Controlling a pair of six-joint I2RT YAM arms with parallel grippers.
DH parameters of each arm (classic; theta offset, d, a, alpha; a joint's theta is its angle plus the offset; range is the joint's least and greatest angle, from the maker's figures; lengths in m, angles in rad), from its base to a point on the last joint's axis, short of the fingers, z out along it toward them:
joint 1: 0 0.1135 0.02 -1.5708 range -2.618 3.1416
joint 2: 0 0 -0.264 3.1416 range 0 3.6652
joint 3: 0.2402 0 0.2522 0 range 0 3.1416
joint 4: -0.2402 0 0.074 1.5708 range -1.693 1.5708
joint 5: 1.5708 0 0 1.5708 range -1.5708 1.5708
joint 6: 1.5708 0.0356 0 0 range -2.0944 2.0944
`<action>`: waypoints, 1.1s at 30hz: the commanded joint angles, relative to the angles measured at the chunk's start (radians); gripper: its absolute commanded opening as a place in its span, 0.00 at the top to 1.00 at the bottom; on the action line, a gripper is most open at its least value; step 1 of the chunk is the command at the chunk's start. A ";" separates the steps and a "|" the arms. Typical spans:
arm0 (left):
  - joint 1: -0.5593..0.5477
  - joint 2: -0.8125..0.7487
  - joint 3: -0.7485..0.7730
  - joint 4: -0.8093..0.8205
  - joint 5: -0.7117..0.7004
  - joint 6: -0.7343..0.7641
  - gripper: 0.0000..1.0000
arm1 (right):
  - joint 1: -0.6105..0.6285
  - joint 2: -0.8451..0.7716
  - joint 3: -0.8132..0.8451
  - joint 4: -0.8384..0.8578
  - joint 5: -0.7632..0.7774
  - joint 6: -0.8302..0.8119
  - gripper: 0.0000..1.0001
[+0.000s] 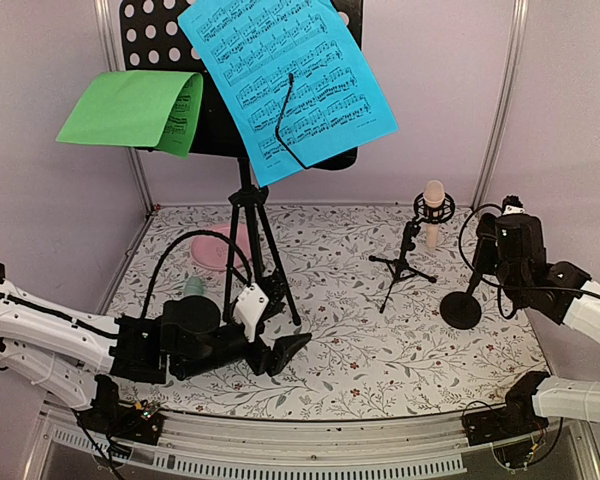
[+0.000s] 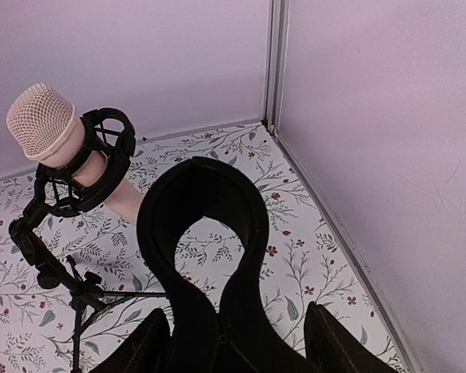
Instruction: Pack up the instrument practice props
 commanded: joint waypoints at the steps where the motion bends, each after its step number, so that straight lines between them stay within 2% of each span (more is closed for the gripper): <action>1: -0.012 -0.005 0.009 0.025 -0.006 -0.010 0.22 | -0.005 -0.027 -0.028 0.057 -0.005 0.028 0.37; 7: -0.012 -0.028 -0.011 0.025 -0.001 -0.014 0.22 | -0.005 -0.033 -0.005 0.048 -0.032 0.024 0.21; 15: -0.013 -0.014 0.000 0.022 -0.003 -0.012 0.22 | -0.005 -0.003 0.232 -0.048 -0.133 -0.047 0.06; 18: -0.013 -0.002 0.006 0.022 -0.007 -0.012 0.22 | -0.005 0.049 0.342 -0.097 -0.222 -0.068 0.05; 20: -0.012 0.006 0.009 0.026 -0.010 -0.013 0.22 | -0.004 0.082 0.379 -0.082 -0.343 -0.066 0.04; 22: -0.012 0.015 0.011 0.033 -0.016 -0.015 0.22 | -0.001 0.115 0.374 -0.026 -0.484 -0.051 0.05; 25: -0.013 0.027 0.016 0.040 -0.019 -0.023 0.22 | 0.021 0.189 0.333 0.059 -0.616 0.001 0.05; 30: -0.013 0.033 0.010 0.039 -0.025 -0.039 0.22 | 0.058 0.296 0.261 0.192 -0.596 0.042 0.07; 33: -0.014 0.028 0.005 0.029 -0.027 -0.044 0.22 | 0.059 0.359 0.263 0.212 -0.538 0.040 0.07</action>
